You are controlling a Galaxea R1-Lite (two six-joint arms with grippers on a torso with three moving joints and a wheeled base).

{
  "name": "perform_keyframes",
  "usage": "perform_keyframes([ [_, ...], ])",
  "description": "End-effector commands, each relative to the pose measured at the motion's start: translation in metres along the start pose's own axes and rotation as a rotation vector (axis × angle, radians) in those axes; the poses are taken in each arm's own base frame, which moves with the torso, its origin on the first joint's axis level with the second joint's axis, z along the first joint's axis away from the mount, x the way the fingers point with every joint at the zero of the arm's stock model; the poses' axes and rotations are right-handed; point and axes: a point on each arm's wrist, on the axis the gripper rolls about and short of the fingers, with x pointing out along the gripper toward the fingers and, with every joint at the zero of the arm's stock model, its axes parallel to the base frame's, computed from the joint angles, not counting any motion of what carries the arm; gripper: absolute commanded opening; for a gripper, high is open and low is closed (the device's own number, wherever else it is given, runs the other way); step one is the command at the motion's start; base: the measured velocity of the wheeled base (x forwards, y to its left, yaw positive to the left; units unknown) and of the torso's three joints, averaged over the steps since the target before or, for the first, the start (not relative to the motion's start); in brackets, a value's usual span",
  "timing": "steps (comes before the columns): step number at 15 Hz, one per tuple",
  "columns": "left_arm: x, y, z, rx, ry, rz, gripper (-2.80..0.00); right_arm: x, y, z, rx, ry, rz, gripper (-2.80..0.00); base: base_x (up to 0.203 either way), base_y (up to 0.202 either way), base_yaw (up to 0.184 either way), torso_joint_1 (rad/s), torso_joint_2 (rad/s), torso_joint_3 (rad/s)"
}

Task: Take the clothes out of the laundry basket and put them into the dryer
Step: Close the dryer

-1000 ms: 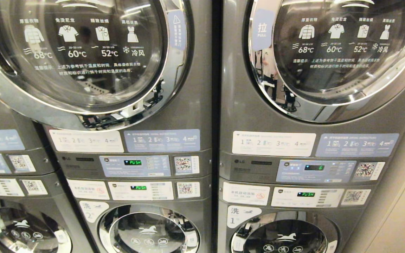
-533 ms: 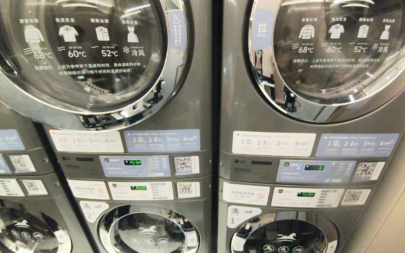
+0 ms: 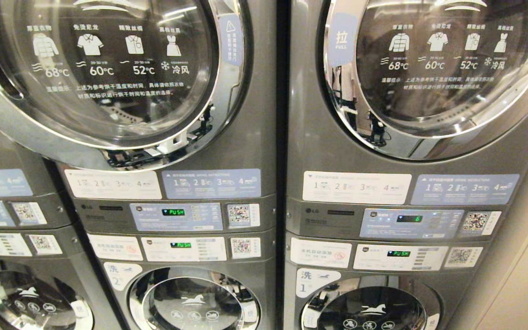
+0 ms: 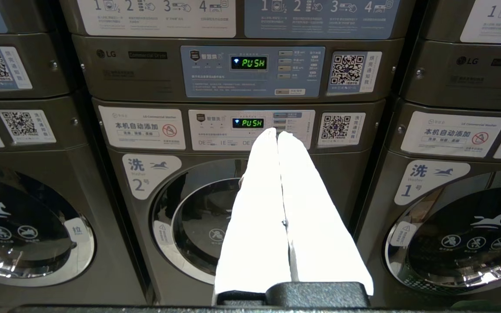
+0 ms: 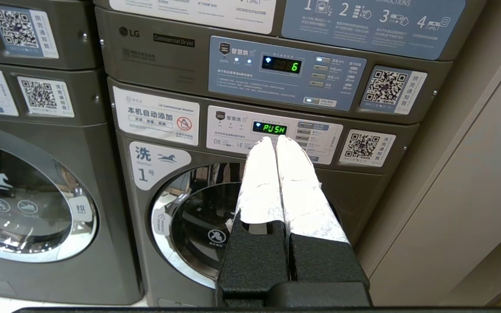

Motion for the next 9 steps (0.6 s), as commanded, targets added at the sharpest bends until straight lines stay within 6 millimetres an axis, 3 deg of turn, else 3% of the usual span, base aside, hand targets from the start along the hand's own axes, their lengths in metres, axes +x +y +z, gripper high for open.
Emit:
perform_keyframes([
  [1, 0.0, 0.0, 0.0, 0.0, -0.001, 0.001, -2.8, 0.0, 0.0, 0.0001, 0.0, 0.002, 0.001, -2.8, 0.001, 0.052, -0.008, -0.006, 0.0, 0.004],
  [9, 0.0, 0.0, 0.0, 0.0, -0.001, 0.001, -2.8, 0.0, 0.0, 0.0001, 0.003, 0.002, -0.001, -2.8, 0.0, 0.18, 0.0, 0.003, 0.0, 0.002],
])
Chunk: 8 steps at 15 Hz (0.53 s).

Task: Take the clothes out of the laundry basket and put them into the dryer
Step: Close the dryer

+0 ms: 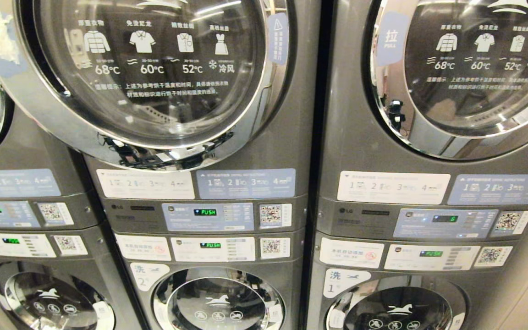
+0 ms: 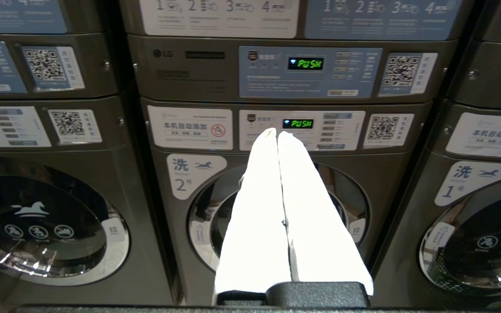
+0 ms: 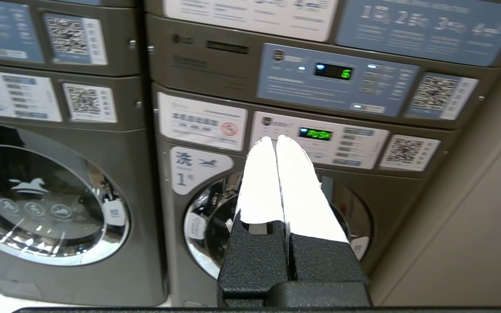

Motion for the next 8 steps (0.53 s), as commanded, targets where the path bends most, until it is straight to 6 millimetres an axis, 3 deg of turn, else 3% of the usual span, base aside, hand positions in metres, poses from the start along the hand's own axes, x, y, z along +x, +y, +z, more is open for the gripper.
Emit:
perform_keyframes([
  [1, 0.0, 0.0, -0.0001, 0.0, 0.0, 0.0, -2.8, 0.0001, 0.0, 0.0, -0.001, 0.001, 0.001, -2.8, 0.0, 0.198, 0.003, 0.002, 0.01, 0.002],
  [8, 0.0, 0.0, -0.0001, -0.001, 0.0, 0.0, -2.8, 0.0002, 0.0, -0.0001, 0.004, 0.001, 0.0, -2.8, 0.0, 0.196, -0.001, 0.002, 0.0, 0.003],
])
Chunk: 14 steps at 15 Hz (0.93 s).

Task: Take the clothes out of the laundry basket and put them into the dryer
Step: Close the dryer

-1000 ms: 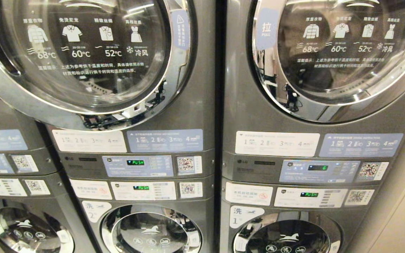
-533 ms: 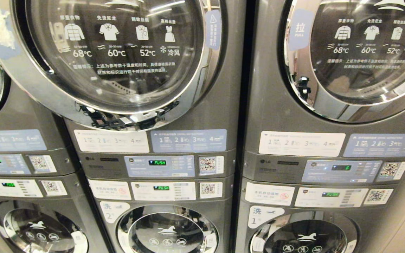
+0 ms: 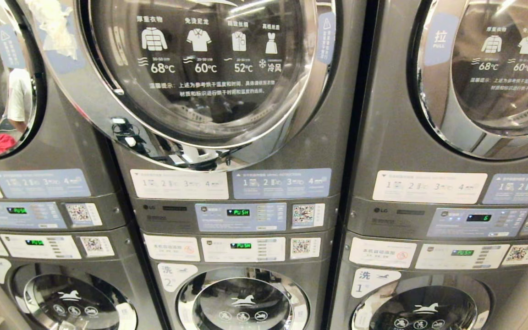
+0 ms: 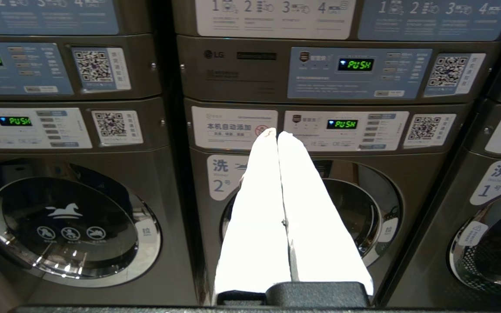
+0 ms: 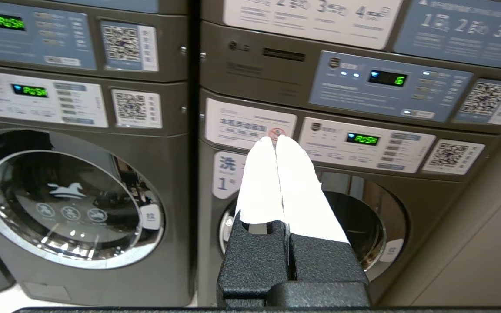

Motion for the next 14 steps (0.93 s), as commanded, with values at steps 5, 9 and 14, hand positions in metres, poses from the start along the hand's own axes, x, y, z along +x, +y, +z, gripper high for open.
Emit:
perform_keyframes([
  [5, 0.0, 0.0, 0.0, 0.0, -0.001, 0.0, -2.8, 0.0001, 0.0, 0.0, 0.0, 0.001, 0.001, -2.8, 0.0, 0.188, -0.001, 0.001, 0.0, 0.002],
  [9, 0.0, 0.0, 0.0, 0.0, -0.001, 0.0, -2.8, 0.0001, 0.0, 0.0002, 0.0, 0.0, 0.001, -2.8, 0.0, 0.024, 0.0, 0.001, 0.0, 0.001],
  [14, 0.0, 0.0, -0.0001, 0.0, 0.0, 0.0, -2.8, 0.0001, 0.0, 0.0002, 0.0, 0.0, 0.001, -2.8, 0.0, 0.0, 0.0, 0.0, 0.0, 0.0],
])
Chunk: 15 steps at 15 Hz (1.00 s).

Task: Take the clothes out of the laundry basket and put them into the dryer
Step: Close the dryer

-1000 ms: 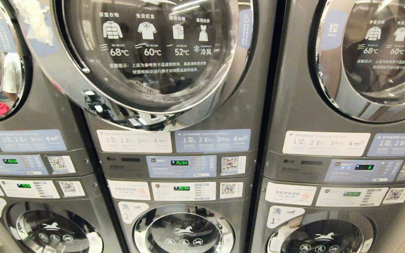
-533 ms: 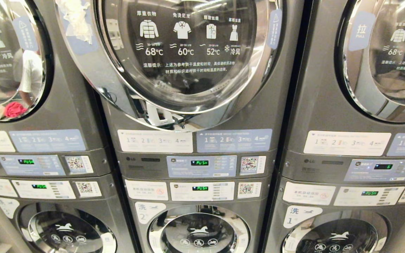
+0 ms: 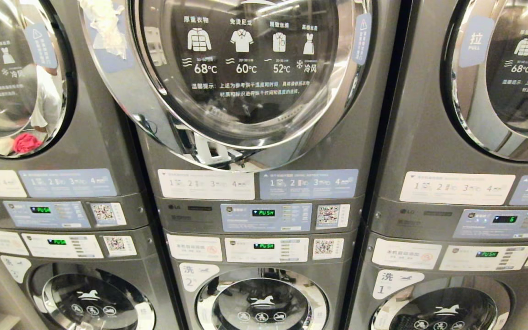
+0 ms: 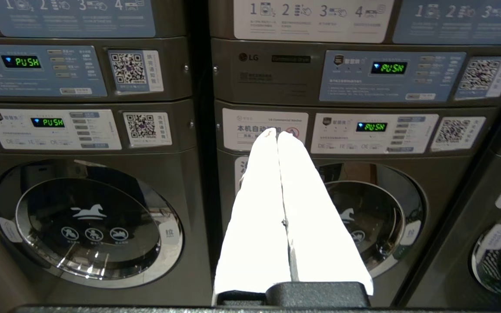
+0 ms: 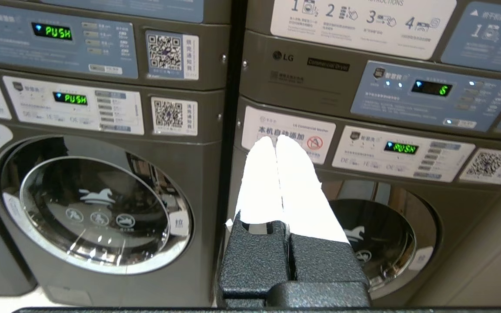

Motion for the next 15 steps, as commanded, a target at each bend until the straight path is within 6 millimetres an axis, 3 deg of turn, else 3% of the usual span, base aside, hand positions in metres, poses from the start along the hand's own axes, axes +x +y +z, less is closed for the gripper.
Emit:
perform_keyframes([
  [1, 0.0, 0.0, 0.0, 0.0, -0.001, 0.0, -2.8, 0.0001, 0.0, 0.0001, -0.001, 0.001, 0.001, -2.8, 0.137, 0.0, -0.004, -0.016, -0.01, 0.004],
  [15, 0.0, 0.0, 0.0, 0.0, -0.001, 0.0, -2.8, 0.0, 0.0, 0.0, -0.001, 0.004, 0.002, -2.8, 0.192, 0.0, -0.002, 0.003, 0.0, 0.0],
])
